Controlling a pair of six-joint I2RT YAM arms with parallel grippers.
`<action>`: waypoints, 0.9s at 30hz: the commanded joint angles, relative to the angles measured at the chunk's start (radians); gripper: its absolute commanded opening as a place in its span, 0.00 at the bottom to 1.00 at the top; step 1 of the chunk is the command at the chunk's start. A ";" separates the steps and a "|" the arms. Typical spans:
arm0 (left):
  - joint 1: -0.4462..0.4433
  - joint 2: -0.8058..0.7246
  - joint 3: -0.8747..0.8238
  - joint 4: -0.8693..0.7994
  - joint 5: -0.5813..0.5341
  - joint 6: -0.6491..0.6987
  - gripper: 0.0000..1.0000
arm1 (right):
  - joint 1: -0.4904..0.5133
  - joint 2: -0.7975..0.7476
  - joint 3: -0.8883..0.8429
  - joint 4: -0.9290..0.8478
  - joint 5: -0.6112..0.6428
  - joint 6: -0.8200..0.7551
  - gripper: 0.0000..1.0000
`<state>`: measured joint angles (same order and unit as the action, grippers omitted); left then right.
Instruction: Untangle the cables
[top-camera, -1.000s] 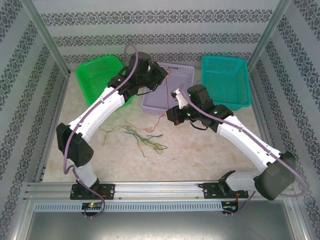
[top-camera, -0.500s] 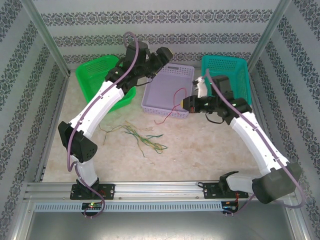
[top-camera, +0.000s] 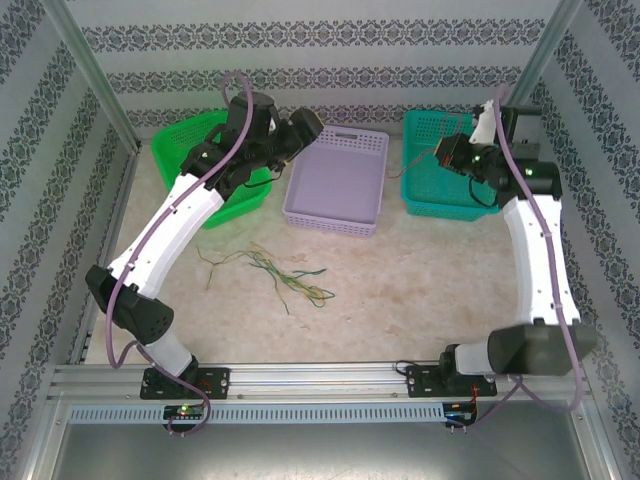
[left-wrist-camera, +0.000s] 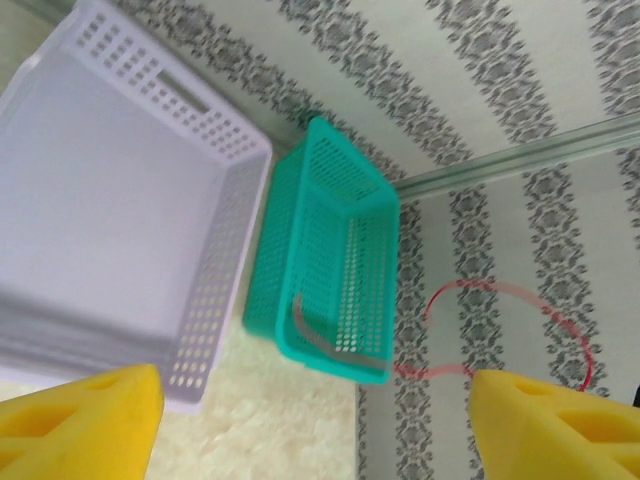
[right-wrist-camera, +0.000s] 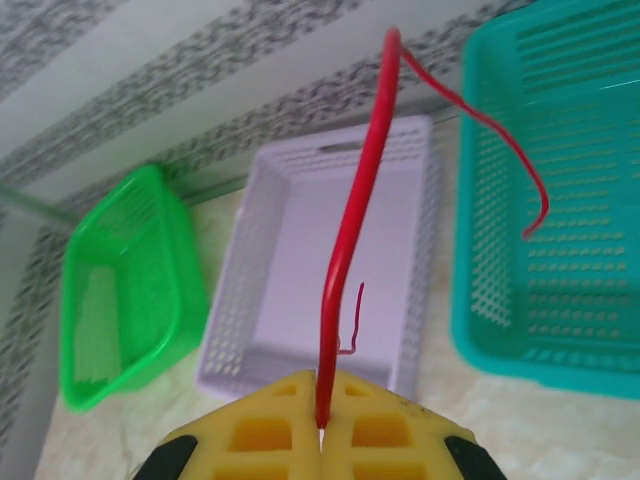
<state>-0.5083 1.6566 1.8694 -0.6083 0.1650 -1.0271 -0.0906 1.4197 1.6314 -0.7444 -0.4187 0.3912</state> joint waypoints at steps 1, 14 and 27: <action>-0.017 -0.048 -0.063 -0.001 0.032 -0.015 0.80 | -0.045 0.118 0.094 0.035 0.087 -0.005 0.00; -0.061 -0.148 -0.165 -0.019 -0.009 -0.032 0.79 | -0.179 0.541 0.447 0.159 -0.017 0.112 0.00; -0.068 -0.219 -0.296 -0.130 -0.101 -0.065 0.78 | -0.132 0.231 -0.074 0.247 0.163 0.264 0.48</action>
<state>-0.5636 1.4651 1.6054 -0.6533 0.1165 -1.0676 -0.2451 1.8156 1.6005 -0.5316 -0.3637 0.6067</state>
